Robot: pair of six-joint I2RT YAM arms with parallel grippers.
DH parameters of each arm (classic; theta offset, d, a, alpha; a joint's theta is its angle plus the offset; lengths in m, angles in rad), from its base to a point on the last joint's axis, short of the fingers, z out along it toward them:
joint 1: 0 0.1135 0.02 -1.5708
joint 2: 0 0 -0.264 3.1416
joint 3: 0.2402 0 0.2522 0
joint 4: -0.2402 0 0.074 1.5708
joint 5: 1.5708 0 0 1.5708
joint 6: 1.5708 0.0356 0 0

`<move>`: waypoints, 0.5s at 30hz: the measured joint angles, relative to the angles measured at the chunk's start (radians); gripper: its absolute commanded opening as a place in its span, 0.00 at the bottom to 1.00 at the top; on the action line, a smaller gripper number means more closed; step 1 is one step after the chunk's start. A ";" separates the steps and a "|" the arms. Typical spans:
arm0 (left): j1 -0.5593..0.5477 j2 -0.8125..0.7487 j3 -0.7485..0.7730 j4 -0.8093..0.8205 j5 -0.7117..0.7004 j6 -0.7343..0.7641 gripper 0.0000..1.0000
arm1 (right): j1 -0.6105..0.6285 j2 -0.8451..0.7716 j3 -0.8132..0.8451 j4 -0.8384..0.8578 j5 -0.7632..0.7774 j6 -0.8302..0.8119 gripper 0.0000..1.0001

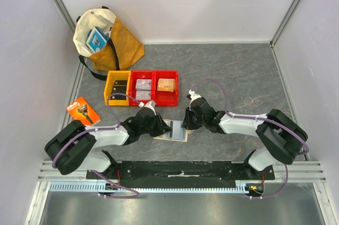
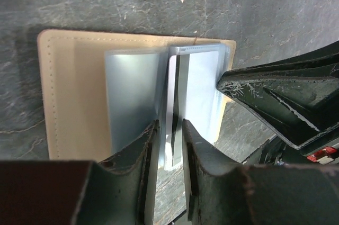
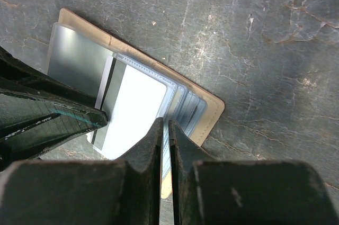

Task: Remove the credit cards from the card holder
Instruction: Remove the credit card from the card holder.

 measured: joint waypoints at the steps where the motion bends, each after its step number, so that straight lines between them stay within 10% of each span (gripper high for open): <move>1: 0.000 -0.007 -0.010 0.006 0.000 -0.006 0.29 | 0.000 0.000 0.000 0.000 -0.001 0.000 0.13; 15: 0.016 -0.035 -0.083 0.111 0.023 -0.053 0.17 | 0.000 0.012 0.006 0.010 -0.004 -0.003 0.13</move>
